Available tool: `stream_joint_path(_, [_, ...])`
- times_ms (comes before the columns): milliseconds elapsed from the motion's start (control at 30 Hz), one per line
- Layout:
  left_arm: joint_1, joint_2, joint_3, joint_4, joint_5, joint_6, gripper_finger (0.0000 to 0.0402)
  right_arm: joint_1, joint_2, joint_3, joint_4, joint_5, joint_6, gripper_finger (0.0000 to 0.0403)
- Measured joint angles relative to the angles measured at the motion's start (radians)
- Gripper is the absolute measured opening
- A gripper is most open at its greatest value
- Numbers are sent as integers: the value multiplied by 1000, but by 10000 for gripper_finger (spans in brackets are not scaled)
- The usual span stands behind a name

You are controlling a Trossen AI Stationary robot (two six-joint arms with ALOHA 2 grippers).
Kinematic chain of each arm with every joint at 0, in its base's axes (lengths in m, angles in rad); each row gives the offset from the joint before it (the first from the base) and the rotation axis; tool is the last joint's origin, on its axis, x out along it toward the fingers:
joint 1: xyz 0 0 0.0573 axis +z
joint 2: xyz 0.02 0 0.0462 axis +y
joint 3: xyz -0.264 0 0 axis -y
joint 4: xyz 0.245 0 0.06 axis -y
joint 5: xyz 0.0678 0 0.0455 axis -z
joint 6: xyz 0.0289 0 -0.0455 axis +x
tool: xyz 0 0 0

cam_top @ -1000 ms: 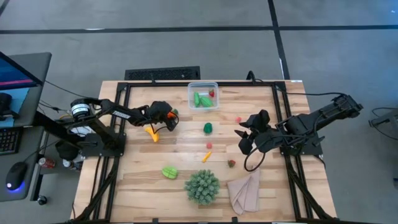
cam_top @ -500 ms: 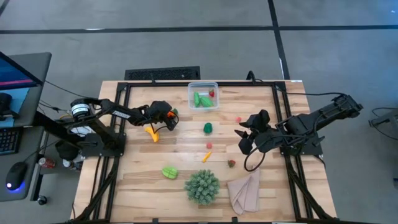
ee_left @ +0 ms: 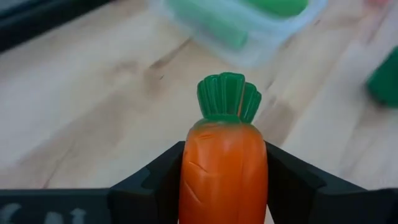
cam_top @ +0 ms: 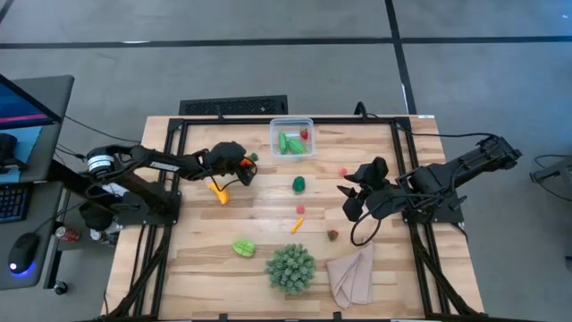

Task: Pick and placing Produce into tupperware
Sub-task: Put the carrot into the transparent bin

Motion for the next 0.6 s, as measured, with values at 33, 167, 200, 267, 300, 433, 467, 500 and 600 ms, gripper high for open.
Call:
stream_joint_path(33, [0,-10,7,-1,11,0,174,0,0,0,0,0,-1,169])
stream_joint_path(167, [0,-41,52,5,57,7,174,0,1,0,0,0,-5,169])
stream_joint_path(200, [0,-44,66,4,69,16,174,0,1,0,0,0,-5,169])
stream_joint_path(267, [0,-44,103,0,96,32,174,0,1,0,1,0,-6,169])
stream_joint_path(300, [0,-44,121,-1,108,40,174,0,1,0,1,0,-6,169])
stream_joint_path(433, [-6,-44,194,-2,127,76,174,0,1,0,3,0,-1,169])
stream_joint_path(467, [-6,-44,210,-2,127,87,174,0,1,0,4,0,-1,169])
stream_joint_path(500, [-6,-44,226,-3,127,98,174,1,1,0,3,0,-1,169])
stream_joint_path(600, [-4,-41,278,-13,124,127,174,2,1,0,4,-1,-1,169])
